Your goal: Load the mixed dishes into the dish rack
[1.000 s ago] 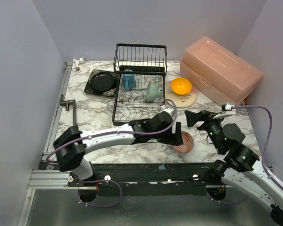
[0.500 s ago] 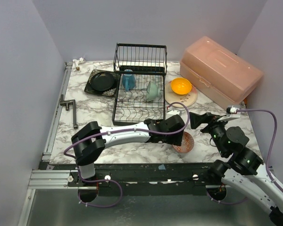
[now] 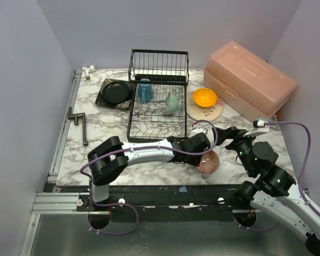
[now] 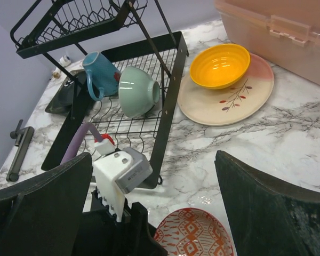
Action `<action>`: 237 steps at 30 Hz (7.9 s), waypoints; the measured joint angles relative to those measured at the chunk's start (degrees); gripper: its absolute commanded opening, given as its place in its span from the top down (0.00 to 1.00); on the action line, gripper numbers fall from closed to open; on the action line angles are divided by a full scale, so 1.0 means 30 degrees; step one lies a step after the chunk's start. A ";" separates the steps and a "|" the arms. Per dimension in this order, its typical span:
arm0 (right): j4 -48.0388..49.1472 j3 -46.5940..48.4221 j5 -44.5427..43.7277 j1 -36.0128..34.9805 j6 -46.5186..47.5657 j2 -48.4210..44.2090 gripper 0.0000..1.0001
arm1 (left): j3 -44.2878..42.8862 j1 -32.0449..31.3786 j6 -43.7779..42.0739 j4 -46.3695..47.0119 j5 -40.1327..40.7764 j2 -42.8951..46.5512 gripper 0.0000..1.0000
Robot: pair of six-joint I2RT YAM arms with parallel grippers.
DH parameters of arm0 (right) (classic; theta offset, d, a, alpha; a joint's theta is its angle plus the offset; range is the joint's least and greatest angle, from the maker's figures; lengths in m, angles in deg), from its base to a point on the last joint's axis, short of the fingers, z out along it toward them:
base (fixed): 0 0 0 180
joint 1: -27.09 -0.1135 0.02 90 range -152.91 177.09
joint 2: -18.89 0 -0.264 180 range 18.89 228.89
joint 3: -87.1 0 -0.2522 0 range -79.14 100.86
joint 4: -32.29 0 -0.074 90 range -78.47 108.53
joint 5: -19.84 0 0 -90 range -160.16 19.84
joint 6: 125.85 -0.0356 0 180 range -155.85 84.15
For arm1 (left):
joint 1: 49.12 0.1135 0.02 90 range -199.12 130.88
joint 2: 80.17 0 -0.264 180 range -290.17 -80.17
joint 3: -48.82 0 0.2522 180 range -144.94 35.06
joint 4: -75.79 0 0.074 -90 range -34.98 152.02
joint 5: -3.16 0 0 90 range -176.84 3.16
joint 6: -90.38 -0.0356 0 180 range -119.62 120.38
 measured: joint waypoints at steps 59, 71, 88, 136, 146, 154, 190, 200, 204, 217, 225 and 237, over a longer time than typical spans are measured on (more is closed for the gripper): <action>1.4469 0.0918 2.1675 -0.0058 -0.5595 1.6079 0.00 | 1.2458 1.2641 -0.1071 0.0175 -0.3417 2.4210 1.00; 1.8819 -0.0102 2.1617 -0.0058 -0.8641 1.6087 0.00 | 1.4870 1.4477 0.2011 0.2965 -0.8867 2.3598 1.00; 1.6728 0.0612 2.0108 -0.0488 -0.9479 1.7391 0.18 | 1.5212 1.4695 0.2951 0.3891 -1.0338 2.3066 1.00; 0.5639 0.6696 0.9974 -0.0714 -0.6237 1.7937 1.00 | 1.0550 1.4812 -0.6615 -0.4590 0.1851 2.9500 0.07; 0.1005 1.1198 0.5581 -0.0707 -0.2659 2.1857 1.00 | 1.1380 1.4804 -0.8211 -0.4466 0.2878 3.0636 0.07; -0.0823 1.1956 0.4415 -0.0714 -0.1144 2.4203 1.00 | 1.1548 1.4812 -0.8655 -0.4167 0.2871 3.0490 0.07; 0.0554 0.9500 0.2433 -0.0772 -0.0386 2.3146 0.00 | 1.1599 1.4812 -0.8976 -0.3971 0.2696 2.9857 0.07; 0.4816 0.5406 0.2302 -0.0750 0.0845 1.7107 0.00 | 1.1599 1.4848 -0.9085 -0.3971 0.2506 2.9653 0.07; 0.6397 0.3883 0.0627 -0.0328 0.0044 1.5125 0.02 | 1.1599 1.4855 -0.9092 -0.3978 0.2484 2.9565 0.07; 0.6747 0.5297 0.7096 0.9544 -0.6178 2.0057 0.12 | 1.1606 1.4972 -0.9151 -0.3963 0.2346 2.9514 0.07; 0.4867 0.9107 0.8386 1.0178 -0.7038 2.4953 0.14 | 1.1606 1.5045 -0.9173 -0.3920 0.2062 2.9332 0.07; 0.4197 0.8888 0.5275 1.0178 -1.2422 2.6068 0.32 | 1.1606 1.5045 -0.9209 -0.3905 0.1909 2.9332 0.07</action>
